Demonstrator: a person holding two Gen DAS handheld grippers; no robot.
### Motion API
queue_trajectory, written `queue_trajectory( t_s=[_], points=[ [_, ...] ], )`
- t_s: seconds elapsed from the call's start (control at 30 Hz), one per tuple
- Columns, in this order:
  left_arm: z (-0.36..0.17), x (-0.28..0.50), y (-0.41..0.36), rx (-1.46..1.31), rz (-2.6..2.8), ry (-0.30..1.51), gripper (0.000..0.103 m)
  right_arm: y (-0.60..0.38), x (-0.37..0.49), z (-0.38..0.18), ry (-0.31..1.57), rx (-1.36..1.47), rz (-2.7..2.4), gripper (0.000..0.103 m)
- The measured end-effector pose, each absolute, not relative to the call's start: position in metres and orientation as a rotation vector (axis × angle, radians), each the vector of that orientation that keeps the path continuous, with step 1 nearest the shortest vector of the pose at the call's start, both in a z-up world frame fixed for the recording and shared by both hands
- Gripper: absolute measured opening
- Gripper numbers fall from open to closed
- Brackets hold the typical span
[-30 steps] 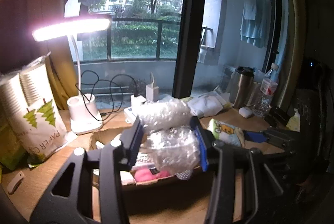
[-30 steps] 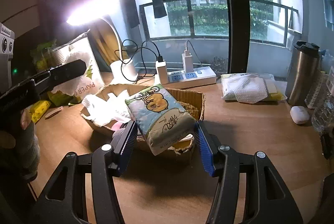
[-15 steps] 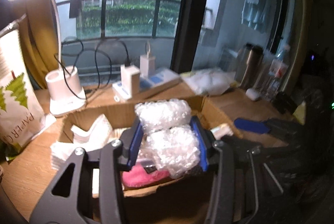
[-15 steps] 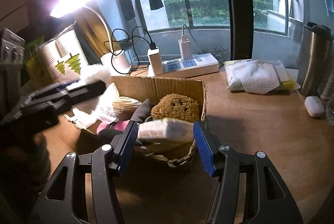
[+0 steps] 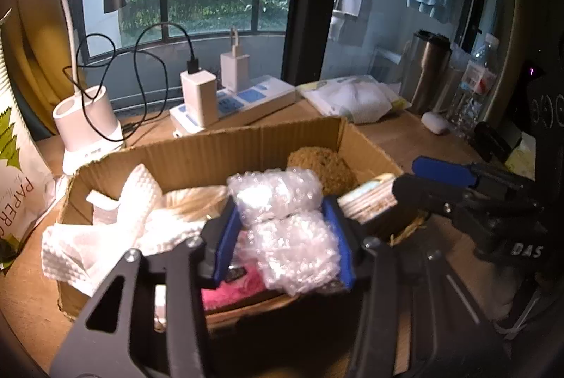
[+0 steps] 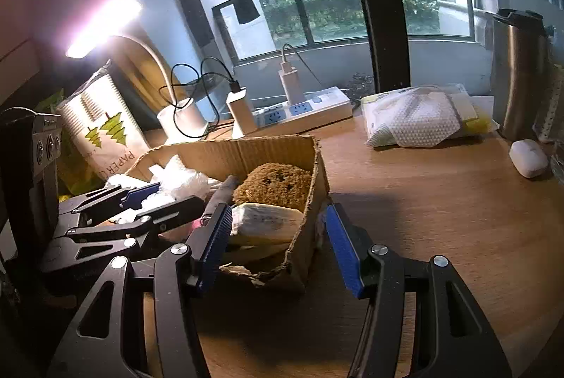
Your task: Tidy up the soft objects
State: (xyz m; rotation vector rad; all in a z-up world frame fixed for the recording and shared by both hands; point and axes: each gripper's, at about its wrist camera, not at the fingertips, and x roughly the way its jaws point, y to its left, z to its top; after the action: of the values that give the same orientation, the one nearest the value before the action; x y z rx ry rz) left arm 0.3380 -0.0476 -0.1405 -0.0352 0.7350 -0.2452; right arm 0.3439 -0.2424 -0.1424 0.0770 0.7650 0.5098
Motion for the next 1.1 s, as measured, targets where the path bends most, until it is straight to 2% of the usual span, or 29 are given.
queue_trajectory(
  t_s=[0.07, 0.23, 0.3, 0.33, 0.37, 1.1],
  points=[
    [-0.142, 0.339, -0.049, -0.032, -0.245, 0.742, 0.051, -0.243, 0.349, -0.149, 0.787, 0.056, 0.455, 0.070],
    [-0.136, 0.335, -0.050, -0.019, -0.241, 0.730, 0.053, -0.251, 0.356, -0.163, 0.867, 0.048, 0.382, 0.070],
    [-0.132, 0.331, -0.051, -0.013, -0.245, 0.722, 0.061, -0.252, 0.351, -0.160, 0.859, 0.042, 0.376, 0.070],
    [-0.130, 0.330, -0.052, -0.013, -0.251, 0.717, 0.072, -0.252, 0.349, -0.158, 0.853, 0.039, 0.376, 0.070],
    [-0.128, 0.328, -0.052, -0.015, -0.256, 0.710, 0.074, -0.253, 0.346, -0.154, 0.842, 0.042, 0.376, 0.070],
    [-0.074, 0.252, -0.038, -0.030, -0.252, 0.582, 0.075, -0.240, 0.279, -0.096, 0.732, -0.003, 0.404, 0.070]
  ],
)
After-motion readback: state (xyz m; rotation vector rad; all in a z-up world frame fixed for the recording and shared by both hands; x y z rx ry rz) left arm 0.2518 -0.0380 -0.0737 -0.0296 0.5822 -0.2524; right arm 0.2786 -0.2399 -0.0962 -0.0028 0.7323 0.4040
